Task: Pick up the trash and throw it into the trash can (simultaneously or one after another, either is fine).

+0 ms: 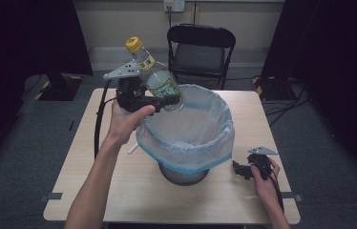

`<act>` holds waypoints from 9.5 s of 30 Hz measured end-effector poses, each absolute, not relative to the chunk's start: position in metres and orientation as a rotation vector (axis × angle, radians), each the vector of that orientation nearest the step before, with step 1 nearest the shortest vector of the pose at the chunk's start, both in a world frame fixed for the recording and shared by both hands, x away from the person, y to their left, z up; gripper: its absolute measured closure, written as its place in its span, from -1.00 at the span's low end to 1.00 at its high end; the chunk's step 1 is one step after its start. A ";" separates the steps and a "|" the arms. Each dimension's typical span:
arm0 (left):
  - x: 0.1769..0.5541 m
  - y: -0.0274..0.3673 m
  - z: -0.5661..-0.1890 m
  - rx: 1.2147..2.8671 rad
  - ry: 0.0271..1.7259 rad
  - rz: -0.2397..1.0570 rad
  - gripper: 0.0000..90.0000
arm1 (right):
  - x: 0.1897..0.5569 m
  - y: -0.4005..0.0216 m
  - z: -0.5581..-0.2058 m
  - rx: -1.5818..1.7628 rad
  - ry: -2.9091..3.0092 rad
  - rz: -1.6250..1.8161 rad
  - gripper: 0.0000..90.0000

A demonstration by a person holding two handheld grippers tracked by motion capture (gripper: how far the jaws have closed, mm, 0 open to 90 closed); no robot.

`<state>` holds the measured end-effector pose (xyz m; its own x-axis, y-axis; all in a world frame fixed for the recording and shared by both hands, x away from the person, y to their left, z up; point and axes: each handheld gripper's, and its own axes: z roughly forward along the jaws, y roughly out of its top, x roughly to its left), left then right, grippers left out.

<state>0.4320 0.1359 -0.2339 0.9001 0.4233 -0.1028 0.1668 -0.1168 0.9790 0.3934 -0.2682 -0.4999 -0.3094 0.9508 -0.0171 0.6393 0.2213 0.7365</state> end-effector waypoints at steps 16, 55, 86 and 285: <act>0.430 0.133 -0.231 1.708 0.427 0.262 -0.64 | 0.393 -0.268 -0.500 1.462 2.035 0.879 -0.71; 0.437 0.223 -0.266 1.636 0.665 0.360 -0.62 | 0.394 -0.269 -0.500 1.460 2.032 0.878 -0.72; 0.440 0.256 -0.376 1.846 0.891 0.327 -0.56 | 0.394 -0.269 -0.500 1.459 2.032 0.878 -0.72; 0.395 0.194 -0.257 1.528 0.476 0.354 0.77 | 0.394 -0.269 -0.500 1.459 2.032 0.878 -0.72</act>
